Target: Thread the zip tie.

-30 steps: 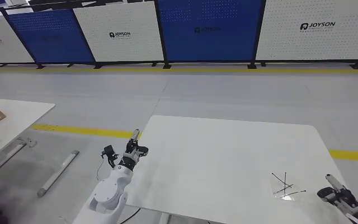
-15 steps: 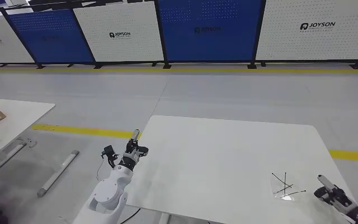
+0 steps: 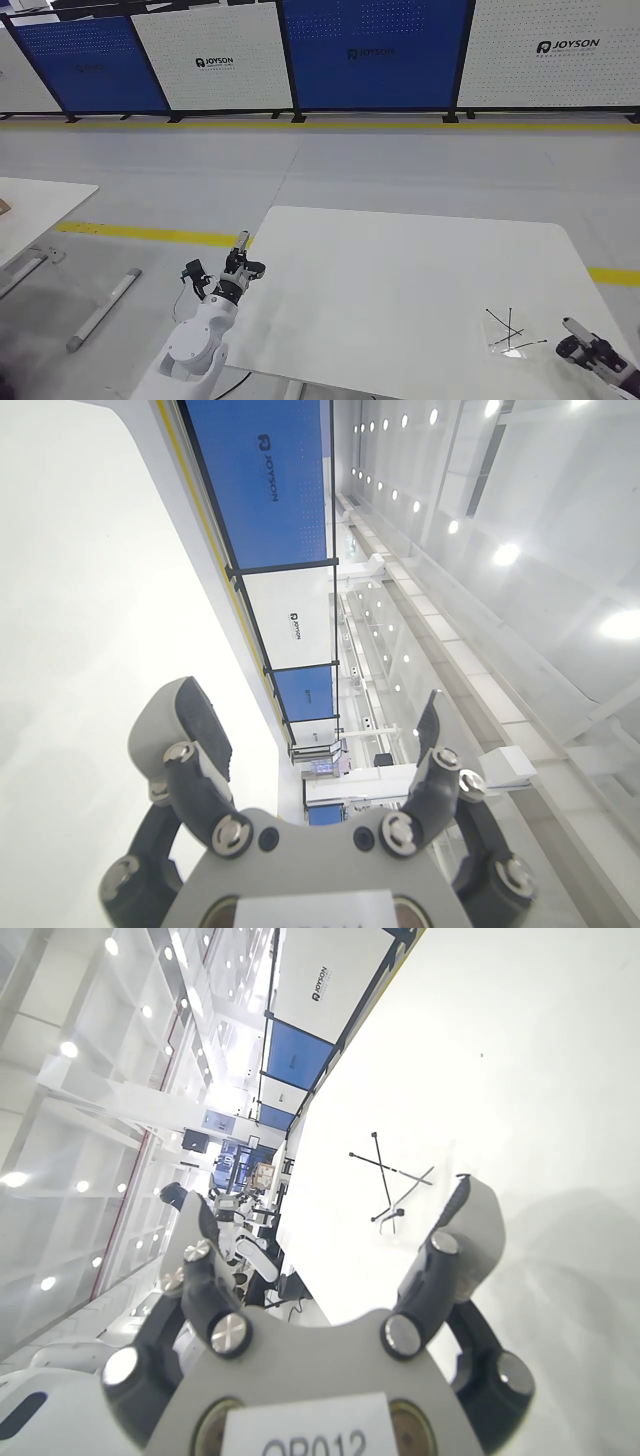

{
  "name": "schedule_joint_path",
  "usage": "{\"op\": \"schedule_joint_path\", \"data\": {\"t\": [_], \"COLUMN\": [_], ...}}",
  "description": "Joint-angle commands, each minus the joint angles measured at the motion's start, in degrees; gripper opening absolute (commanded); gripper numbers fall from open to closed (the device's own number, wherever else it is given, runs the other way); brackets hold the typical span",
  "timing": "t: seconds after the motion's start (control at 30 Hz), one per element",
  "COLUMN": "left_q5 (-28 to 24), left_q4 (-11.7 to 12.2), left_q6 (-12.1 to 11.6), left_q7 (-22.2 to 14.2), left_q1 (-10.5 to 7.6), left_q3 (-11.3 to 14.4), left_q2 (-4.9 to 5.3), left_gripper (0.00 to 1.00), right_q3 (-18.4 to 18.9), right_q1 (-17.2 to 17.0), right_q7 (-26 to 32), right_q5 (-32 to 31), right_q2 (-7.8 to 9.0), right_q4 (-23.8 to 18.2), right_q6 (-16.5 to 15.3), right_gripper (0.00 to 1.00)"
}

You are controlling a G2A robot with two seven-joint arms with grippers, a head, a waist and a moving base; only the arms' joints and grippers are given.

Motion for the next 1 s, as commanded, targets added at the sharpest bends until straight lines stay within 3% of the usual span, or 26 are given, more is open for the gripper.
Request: {"op": "schedule_joint_path", "data": {"t": [0.0,0.37,0.67,0.73,0.8,0.97], "left_q5": [0.0,0.0,0.0,0.0,0.0,0.0], "left_q4": [0.0,0.0,0.0,0.0,0.0,0.0], "left_q6": [0.0,0.0,0.0,0.0,0.0,0.0], "left_q7": [0.0,0.0,0.0,0.0,0.0,0.0], "left_q1": [0.0,0.0,0.0,0.0,0.0,0.0], "left_q3": [0.0,0.0,0.0,0.0,0.0,0.0], "left_q2": [0.0,0.0,0.0,0.0,0.0,0.0], "left_gripper": [1.0,1.0,1.0,1.0,1.0,1.0], "right_q3": [0.0,-0.6,-1.6,-1.7,-1.9,-2.7], "right_q1": [0.0,-0.5,-0.9,-0.7,-0.6,0.5], "right_q7": [0.0,-0.8,-1.7,-2.0,-2.1,-1.6], "right_q5": [0.0,-2.0,-3.8,-4.1,-4.3,-5.4], "right_q2": [0.0,0.04,0.41,0.5,0.58,0.88], "right_q4": [0.0,-1.1,-1.6,-1.3,-0.9,0.6], "right_q6": [0.0,-0.2,1.4,1.7,1.9,3.0], "right_gripper": [1.0,1.0,1.0,0.83,0.47,0.35]}}
